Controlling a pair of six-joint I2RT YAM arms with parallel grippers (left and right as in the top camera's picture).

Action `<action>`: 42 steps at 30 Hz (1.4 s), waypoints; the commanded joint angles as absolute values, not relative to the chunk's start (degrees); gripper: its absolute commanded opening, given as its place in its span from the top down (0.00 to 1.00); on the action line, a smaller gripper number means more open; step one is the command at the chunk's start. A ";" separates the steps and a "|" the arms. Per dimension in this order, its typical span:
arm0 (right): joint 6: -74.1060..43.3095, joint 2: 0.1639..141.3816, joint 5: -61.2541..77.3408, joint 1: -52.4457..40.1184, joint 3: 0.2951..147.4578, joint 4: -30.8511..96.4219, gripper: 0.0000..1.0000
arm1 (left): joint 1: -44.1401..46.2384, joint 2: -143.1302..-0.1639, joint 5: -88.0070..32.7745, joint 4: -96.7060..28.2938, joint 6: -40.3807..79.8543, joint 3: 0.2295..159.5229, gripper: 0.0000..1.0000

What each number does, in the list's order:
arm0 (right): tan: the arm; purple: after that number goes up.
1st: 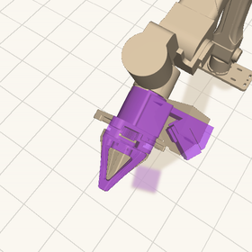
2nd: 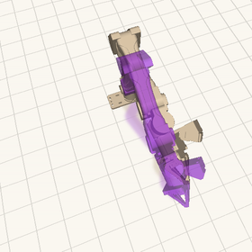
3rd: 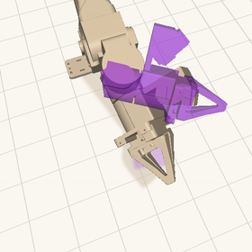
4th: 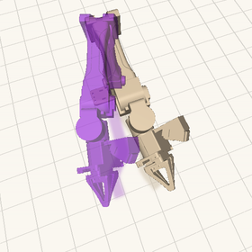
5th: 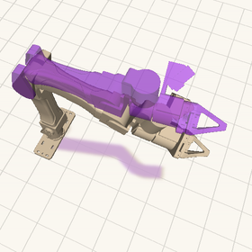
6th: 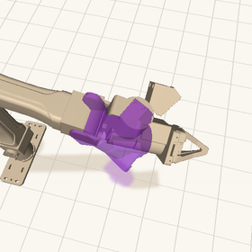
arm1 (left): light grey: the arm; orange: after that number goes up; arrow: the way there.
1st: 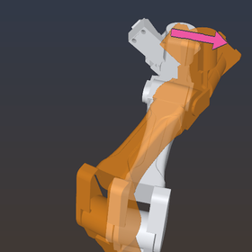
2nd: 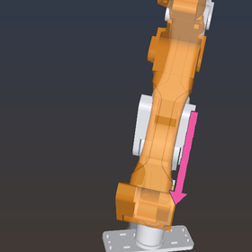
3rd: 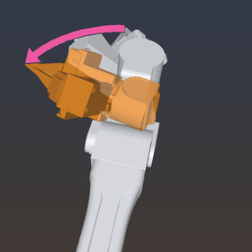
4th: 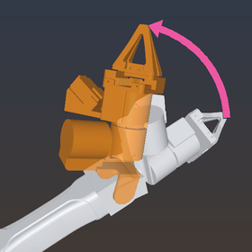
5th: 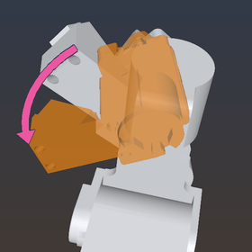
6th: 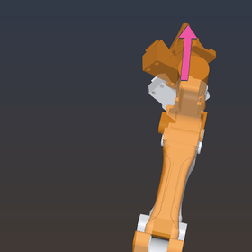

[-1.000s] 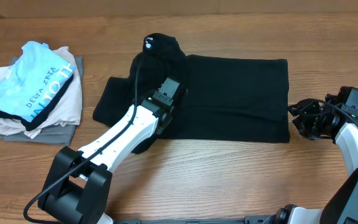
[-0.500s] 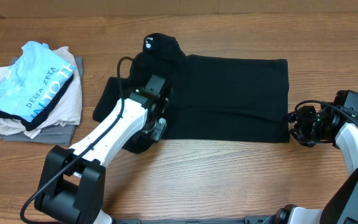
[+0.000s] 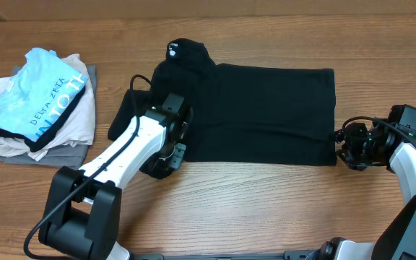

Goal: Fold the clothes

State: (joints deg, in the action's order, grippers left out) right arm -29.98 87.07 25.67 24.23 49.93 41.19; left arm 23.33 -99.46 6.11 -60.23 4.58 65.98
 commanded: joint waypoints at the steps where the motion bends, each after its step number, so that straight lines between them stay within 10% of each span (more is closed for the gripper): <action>1: -29.61 87.18 25.98 23.97 51.35 40.82 0.44 | 22.81 -99.61 14.04 -62.19 4.84 71.81 0.94; 17: -29.63 87.18 25.58 23.94 51.35 40.69 0.41 | 17.91 -99.63 22.35 -47.03 -6.33 75.75 0.81; 20: -29.58 87.18 25.58 23.94 51.35 41.30 0.41 | 16.86 -99.63 8.38 -55.42 -5.91 75.83 0.65; 23: -29.61 87.18 25.58 23.94 51.35 41.56 0.41 | 15.88 -99.66 -4.10 -60.29 -1.52 74.32 0.28; 42: -29.58 87.18 25.58 23.94 51.35 41.78 0.40 | 5.45 -99.66 -7.57 -58.00 11.14 64.29 0.38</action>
State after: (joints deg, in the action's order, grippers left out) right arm -30.00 87.07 25.52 24.23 49.95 41.91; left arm 6.00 -99.46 -5.87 -58.37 9.52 65.06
